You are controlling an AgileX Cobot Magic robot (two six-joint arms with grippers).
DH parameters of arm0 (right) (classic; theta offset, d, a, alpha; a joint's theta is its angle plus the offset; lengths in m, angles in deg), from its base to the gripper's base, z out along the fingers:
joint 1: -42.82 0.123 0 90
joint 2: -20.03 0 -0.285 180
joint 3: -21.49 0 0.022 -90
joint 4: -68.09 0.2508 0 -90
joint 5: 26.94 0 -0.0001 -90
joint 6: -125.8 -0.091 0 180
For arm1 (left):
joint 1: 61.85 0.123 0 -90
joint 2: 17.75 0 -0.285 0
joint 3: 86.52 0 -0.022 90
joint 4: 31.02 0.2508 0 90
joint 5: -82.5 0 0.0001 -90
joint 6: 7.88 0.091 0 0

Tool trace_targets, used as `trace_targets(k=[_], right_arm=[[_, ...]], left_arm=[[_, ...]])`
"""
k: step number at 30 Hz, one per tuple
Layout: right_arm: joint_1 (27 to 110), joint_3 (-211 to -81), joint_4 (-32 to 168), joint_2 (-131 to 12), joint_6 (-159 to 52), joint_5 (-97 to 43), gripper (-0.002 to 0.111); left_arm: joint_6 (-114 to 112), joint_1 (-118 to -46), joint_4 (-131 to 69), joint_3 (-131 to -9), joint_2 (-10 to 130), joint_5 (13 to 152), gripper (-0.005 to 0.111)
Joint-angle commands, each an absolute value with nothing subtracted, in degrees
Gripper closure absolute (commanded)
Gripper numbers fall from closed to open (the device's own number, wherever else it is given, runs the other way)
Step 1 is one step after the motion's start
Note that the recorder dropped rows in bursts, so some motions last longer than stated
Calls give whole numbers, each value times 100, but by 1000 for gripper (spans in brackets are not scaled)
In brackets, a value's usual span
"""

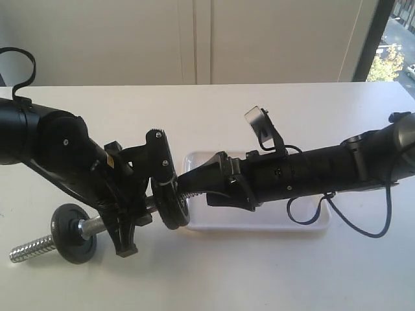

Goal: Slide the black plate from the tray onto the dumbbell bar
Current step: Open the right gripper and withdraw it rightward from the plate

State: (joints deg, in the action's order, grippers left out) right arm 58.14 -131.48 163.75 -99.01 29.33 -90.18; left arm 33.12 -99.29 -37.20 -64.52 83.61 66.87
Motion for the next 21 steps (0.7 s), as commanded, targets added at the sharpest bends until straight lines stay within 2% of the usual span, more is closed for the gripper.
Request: trace_targets(k=[1, 13, 21], right_arm=[[5608, -13164, 16183, -9848, 2941, -9069, 3], [5353, -13164, 15851, -9848, 2930, -8947, 3], [5352, -13164, 15874, -9848, 2941, -8936, 3]], left_arm=[[3253, -9964, -3839, -6592, 8078, 7262, 107], [3003, -9452, -3822, -6592, 8078, 7208, 107], [3003, -9397, -3822, -6592, 8420, 7083, 107]])
